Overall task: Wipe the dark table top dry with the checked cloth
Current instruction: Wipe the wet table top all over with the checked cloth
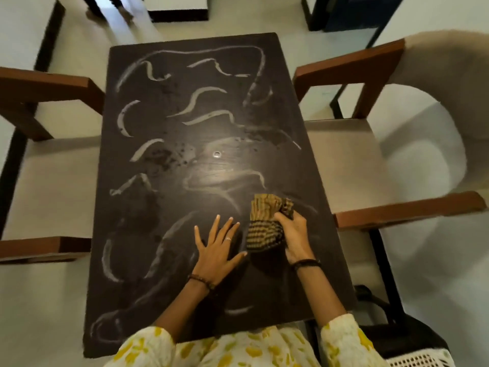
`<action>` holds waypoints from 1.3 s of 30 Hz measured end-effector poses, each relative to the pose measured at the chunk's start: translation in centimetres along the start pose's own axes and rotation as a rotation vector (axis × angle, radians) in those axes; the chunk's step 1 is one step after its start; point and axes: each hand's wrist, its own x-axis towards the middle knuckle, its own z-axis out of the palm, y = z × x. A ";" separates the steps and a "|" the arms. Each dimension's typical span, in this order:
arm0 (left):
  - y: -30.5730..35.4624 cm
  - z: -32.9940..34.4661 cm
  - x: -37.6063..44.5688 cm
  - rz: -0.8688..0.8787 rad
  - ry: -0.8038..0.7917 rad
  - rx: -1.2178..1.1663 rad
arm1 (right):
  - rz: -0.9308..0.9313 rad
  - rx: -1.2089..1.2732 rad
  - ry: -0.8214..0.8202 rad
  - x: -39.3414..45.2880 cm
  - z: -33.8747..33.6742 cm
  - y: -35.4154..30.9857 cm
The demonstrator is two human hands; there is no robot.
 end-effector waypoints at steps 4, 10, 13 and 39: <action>-4.7 -3.3 2.3 -0.087 0.069 0.008 | 0.104 0.178 -0.027 2.9 5.7 -1.2; -15.4 -8.3 9.0 -0.116 0.184 0.034 | 0.064 0.141 -0.079 8.5 15.5 -3.5; -21.5 -10.6 13.8 -0.144 0.216 0.030 | -0.077 0.049 -0.132 11.9 21.7 -5.4; -42.5 -15.3 37.4 -0.398 0.491 -0.201 | -1.052 -1.628 -0.238 41.6 59.7 -11.7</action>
